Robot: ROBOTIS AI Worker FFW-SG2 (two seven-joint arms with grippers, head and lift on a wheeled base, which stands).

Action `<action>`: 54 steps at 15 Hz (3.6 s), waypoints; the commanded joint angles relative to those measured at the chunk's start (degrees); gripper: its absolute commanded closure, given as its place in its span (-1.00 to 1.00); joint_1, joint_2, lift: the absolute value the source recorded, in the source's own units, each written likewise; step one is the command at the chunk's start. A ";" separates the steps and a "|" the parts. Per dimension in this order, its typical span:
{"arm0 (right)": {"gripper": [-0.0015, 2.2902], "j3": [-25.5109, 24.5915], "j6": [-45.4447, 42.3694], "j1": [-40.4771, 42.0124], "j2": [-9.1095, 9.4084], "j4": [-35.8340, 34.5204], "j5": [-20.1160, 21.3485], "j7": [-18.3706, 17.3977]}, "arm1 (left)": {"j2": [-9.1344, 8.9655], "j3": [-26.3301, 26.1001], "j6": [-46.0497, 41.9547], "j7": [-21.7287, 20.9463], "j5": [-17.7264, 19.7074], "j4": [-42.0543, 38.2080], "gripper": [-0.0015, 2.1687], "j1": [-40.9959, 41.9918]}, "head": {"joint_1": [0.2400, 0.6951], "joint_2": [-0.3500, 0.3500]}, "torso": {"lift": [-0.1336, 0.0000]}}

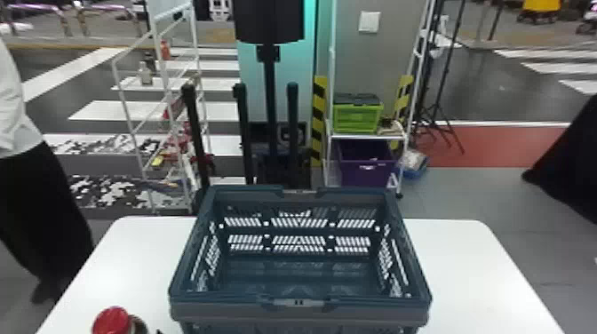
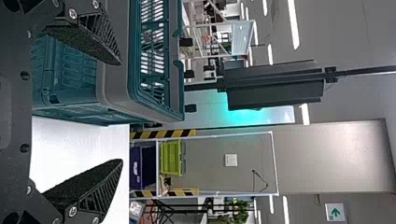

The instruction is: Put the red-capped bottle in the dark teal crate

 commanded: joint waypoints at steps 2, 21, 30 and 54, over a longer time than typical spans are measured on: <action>-0.87 -0.09 0.00 0.00 0.03 0.00 -0.02 0.00 | -0.15 0.00 0.00 0.02 0.00 0.02 0.98 -0.02 | 0.14 0.00 | 1.00; -0.87 -0.44 0.00 0.44 -0.50 -0.08 -0.37 0.00 | -0.15 1.32 28.83 -0.59 -0.26 -15.01 0.98 -8.19 | 0.14 0.00 | 1.00; -0.87 -1.58 0.00 0.88 -0.32 0.27 -0.46 -0.09 | 7.38 -0.35 63.98 -4.72 0.79 -17.04 0.98 -32.54 | 0.14 0.00 | 1.00; -0.87 -3.34 -3.52 1.93 2.84 3.96 -0.02 -0.09 | 4.31 -35.16 70.66 -47.97 -19.60 51.69 0.98 -81.58 | 0.14 0.00 | 1.00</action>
